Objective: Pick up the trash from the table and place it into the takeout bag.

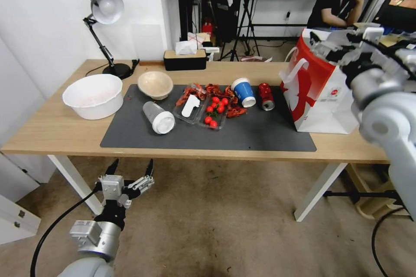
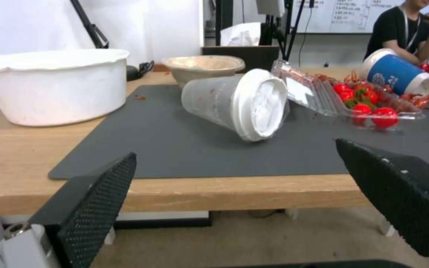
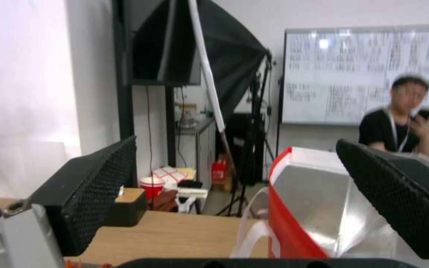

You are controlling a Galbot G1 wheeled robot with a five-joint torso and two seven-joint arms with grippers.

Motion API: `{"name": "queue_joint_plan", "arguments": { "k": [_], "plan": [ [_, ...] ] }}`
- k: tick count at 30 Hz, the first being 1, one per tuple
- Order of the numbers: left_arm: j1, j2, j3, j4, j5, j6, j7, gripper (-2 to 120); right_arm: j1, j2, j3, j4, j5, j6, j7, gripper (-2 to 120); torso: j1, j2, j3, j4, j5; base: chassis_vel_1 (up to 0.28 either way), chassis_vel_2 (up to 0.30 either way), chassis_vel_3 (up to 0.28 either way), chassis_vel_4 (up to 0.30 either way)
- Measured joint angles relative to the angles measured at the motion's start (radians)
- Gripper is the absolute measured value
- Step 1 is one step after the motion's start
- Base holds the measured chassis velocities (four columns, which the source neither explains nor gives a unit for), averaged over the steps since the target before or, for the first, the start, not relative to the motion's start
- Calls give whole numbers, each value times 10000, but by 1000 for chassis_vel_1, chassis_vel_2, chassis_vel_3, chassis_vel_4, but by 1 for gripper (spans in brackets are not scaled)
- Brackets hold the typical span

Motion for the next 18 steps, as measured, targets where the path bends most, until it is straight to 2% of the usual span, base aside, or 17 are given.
{"name": "queue_joint_plan", "arguments": {
  "k": [2,6,9,10,12,14,16,18],
  "plan": [
    [-3,14,-13,23,-32,-29,36,100,-974,189,219,318,-931,443,-205,100,0,0,0,-1,3,0,0,0,0],
    [11,43,-40,58,-28,-96,212,100,-1807,425,387,481,-1452,932,-298,100,0,0,0,3,0,0,0,0,0],
    [29,58,-28,79,-21,-150,359,100,-2809,882,493,532,-1853,1870,-640,100,0,0,1,1,0,0,0,0,0],
    [29,58,-28,79,-21,-150,359,100,-2809,882,493,532,-1853,1870,-640,100,0,0,1,1,0,0,0,0,0],
    [33,81,-11,95,-20,-152,394,100,-3587,1478,477,499,-2285,2735,-889,100,1,0,1,3,-1,0,0,0,0],
    [35,82,-11,98,-20,-153,396,100,-3700,1580,463,487,-2364,2858,-918,100,1,0,0,3,-1,0,0,0,0],
    [42,112,-10,133,-32,-162,405,100,-4567,2340,239,291,-3096,3844,-1156,100,2,0,1,2,0,0,0,0,0],
    [44,114,-9,143,-39,-167,406,100,-4864,2594,151,218,-3321,4119,-1219,100,2,0,0,3,1,0,0,0,0]
  ]
}}
